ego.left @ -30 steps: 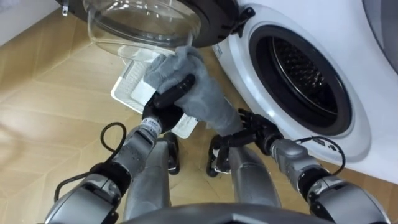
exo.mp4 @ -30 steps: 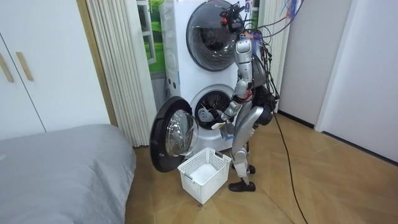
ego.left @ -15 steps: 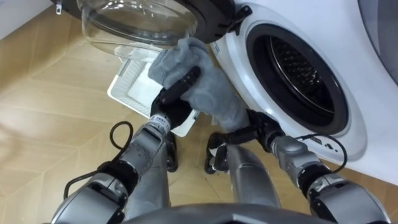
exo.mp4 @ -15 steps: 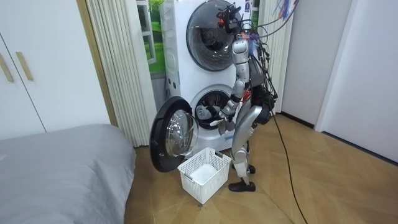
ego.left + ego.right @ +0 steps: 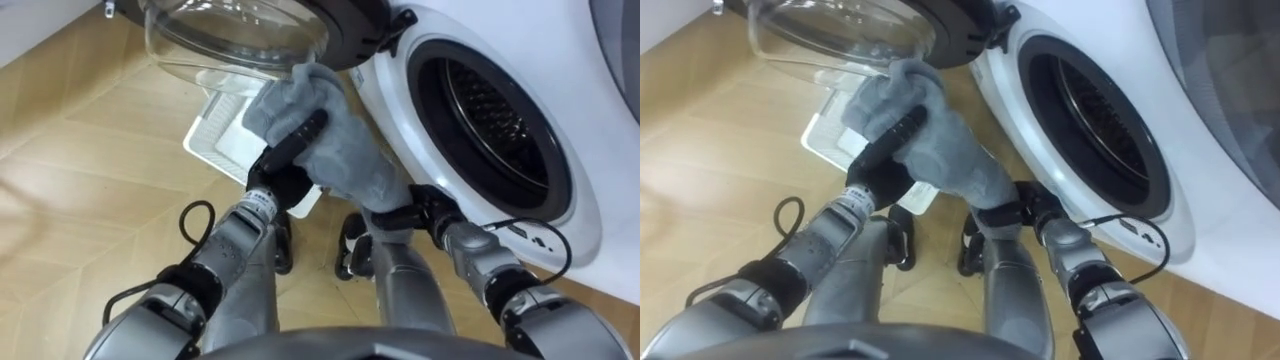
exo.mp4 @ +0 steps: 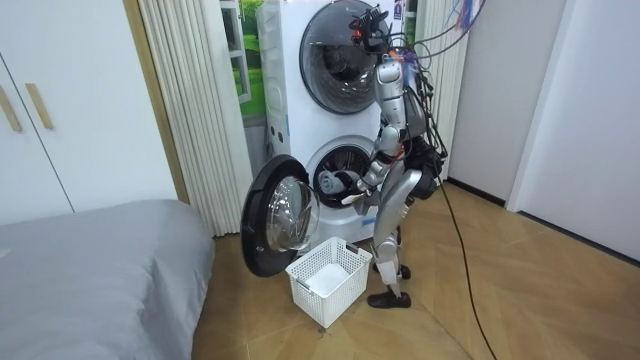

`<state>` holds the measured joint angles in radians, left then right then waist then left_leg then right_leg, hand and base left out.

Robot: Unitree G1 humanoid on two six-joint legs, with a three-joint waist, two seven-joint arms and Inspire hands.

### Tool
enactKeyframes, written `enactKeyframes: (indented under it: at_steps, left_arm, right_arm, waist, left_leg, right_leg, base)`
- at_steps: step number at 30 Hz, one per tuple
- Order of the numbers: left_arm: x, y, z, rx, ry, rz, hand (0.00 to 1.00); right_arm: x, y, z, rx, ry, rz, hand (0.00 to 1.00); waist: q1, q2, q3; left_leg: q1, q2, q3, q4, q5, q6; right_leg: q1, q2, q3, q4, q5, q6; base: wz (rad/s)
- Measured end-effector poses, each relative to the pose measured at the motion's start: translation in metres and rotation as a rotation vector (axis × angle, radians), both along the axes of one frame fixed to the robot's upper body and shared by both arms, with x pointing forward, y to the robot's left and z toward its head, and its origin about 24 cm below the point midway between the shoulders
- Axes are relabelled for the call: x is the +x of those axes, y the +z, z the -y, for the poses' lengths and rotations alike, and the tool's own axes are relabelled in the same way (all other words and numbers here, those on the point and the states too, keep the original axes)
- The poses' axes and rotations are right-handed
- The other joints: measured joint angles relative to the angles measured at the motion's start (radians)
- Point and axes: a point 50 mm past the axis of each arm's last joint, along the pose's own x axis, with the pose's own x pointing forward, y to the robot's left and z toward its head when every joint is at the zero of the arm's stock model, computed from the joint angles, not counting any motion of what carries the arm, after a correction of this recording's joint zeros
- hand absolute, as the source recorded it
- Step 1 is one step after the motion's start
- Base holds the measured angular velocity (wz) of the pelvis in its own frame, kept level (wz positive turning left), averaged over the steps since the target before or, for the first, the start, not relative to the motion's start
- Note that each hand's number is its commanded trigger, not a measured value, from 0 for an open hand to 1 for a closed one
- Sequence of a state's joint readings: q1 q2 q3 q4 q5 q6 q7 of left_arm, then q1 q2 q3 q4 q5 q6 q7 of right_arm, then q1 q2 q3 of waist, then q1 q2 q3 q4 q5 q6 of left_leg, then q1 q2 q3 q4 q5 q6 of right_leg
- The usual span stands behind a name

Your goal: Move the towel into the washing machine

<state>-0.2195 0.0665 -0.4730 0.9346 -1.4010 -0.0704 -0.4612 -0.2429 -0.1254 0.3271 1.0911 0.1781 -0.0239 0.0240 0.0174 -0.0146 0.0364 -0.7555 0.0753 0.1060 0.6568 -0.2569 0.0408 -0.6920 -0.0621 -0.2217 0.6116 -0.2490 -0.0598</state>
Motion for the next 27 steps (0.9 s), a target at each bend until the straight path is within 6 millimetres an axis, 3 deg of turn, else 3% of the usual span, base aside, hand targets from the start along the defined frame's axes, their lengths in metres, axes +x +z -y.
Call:
enactKeyframes:
  at_steps: [1, 2, 9, 12, 16, 20, 27]
  left_arm:
    - [-0.002, -0.002, -0.003, 0.005, 0.001, -0.005, 0.32]
    - [-0.003, -0.003, -0.005, 0.008, 0.002, -0.007, 0.00]
    - [-0.009, -0.009, -0.020, 0.074, 0.004, -0.035, 0.00]
    - [-0.009, -0.011, -0.025, 0.185, -0.041, -0.030, 0.00]
    - [-0.010, -0.014, -0.032, 0.411, -0.122, -0.029, 0.00]
    - [-0.007, -0.015, -0.037, 0.583, -0.133, -0.052, 0.00]
    - [-0.009, -0.019, -0.032, 0.693, -0.115, -0.092, 0.00]
  right_arm:
    - [0.000, 0.000, 0.000, -0.004, 0.003, 0.000, 1.00]
    - [-0.002, -0.001, 0.001, -0.007, 0.005, -0.005, 1.00]
    - [-0.005, -0.002, 0.003, -0.012, -0.023, -0.008, 1.00]
    - [-0.005, -0.003, 0.005, -0.009, -0.074, -0.008, 1.00]
    - [-0.008, -0.004, 0.011, 0.019, -0.163, -0.013, 1.00]
    - [-0.012, -0.006, 0.018, 0.062, -0.247, -0.025, 1.00]
    - [-0.023, -0.011, 0.021, 0.197, -0.461, -0.055, 1.00]
  waist:
    - [0.006, 0.000, 0.0001]
    - [0.010, 0.001, 0.0005]
    - [0.015, 0.004, 0.0017]
    - [0.018, 0.007, 0.0031]
    - [0.022, 0.026, 0.0123]
    - [0.039, 0.030, 0.0120]
    - [0.040, 0.032, 0.0109]
  left_leg:
    - [0.000, 0.000, 0.000, 0.000, 0.001, -0.002]
    - [0.000, -0.001, 0.000, -0.001, 0.001, -0.003]
    - [0.000, -0.001, 0.001, -0.005, 0.004, -0.008]
    - [-0.001, -0.001, 0.002, -0.006, 0.004, -0.008]
    - [-0.001, -0.002, 0.002, -0.007, 0.004, -0.008]
    - [-0.004, -0.001, 0.016, -0.016, 0.005, -0.009]
    - [-0.005, -0.004, 0.024, -0.006, 0.006, -0.009]
  right_leg:
    - [-0.002, 0.000, 0.002, 0.002, -0.001, -0.002]
    - [-0.003, 0.000, 0.002, 0.004, -0.002, -0.003]
    - [-0.007, -0.003, -0.001, 0.012, -0.009, -0.009]
    - [-0.008, -0.002, 0.001, 0.011, -0.009, -0.009]
    - [-0.009, -0.003, 0.001, 0.010, -0.009, -0.009]
    - [-0.026, -0.002, 0.017, 0.014, -0.009, -0.009]
    - [-0.029, -0.006, 0.025, 0.018, -0.009, -0.008]
  base:
    - [0.00]
    - [0.00]
    - [0.02]
    - [0.00]
    - [0.00]
    - [-0.08]
    - [-0.02]
